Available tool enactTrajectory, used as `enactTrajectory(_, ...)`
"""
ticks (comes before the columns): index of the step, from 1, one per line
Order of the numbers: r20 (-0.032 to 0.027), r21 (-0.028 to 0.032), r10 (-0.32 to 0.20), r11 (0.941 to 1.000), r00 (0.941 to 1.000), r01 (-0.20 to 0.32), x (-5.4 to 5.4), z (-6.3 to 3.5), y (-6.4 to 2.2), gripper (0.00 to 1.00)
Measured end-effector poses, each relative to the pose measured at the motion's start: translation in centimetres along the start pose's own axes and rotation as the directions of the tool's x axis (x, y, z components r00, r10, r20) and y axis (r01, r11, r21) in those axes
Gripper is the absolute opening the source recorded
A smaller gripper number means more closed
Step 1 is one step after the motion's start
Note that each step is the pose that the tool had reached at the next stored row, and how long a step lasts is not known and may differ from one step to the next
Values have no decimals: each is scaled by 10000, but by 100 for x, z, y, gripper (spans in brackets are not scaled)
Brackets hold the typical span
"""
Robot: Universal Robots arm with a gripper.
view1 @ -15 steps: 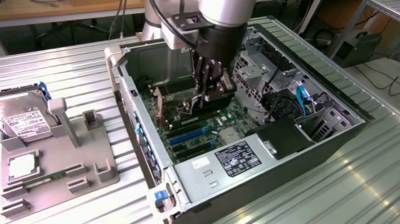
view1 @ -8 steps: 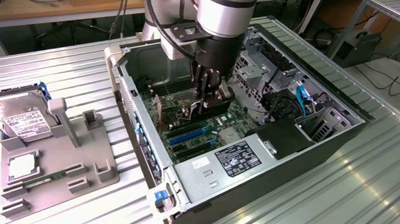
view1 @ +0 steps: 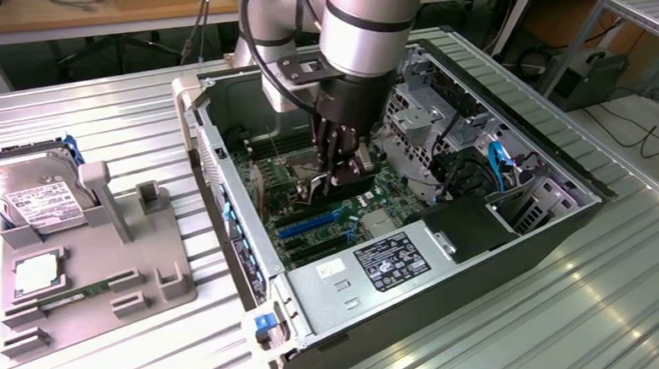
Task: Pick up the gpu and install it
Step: 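Insert the gpu into the slot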
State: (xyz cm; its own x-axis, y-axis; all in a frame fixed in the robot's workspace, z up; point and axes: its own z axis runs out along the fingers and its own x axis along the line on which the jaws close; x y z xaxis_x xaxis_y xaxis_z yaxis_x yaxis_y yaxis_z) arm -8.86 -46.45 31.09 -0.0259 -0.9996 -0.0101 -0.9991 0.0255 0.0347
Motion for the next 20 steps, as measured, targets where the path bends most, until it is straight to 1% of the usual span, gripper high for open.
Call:
enactTrajectory(4, 1, 0, 5, 10000, 10000, -5, -21, 74, 7, 26)
enactTrajectory(12, 2, 1, 5, 10000, 10000, -5, -19, 230, 56, 26)
enactTrajectory(17, 1, 0, 5, 10000, 10000, -5, -18, 327, 65, 26)
enactTrajectory(19, 22, -1, 5, 10000, 10000, -5, -18, 368, 64, 26)
enactTrajectory(20, 76, -3, 2, 10000, 10000, -2, -17, 383, 65, 26)
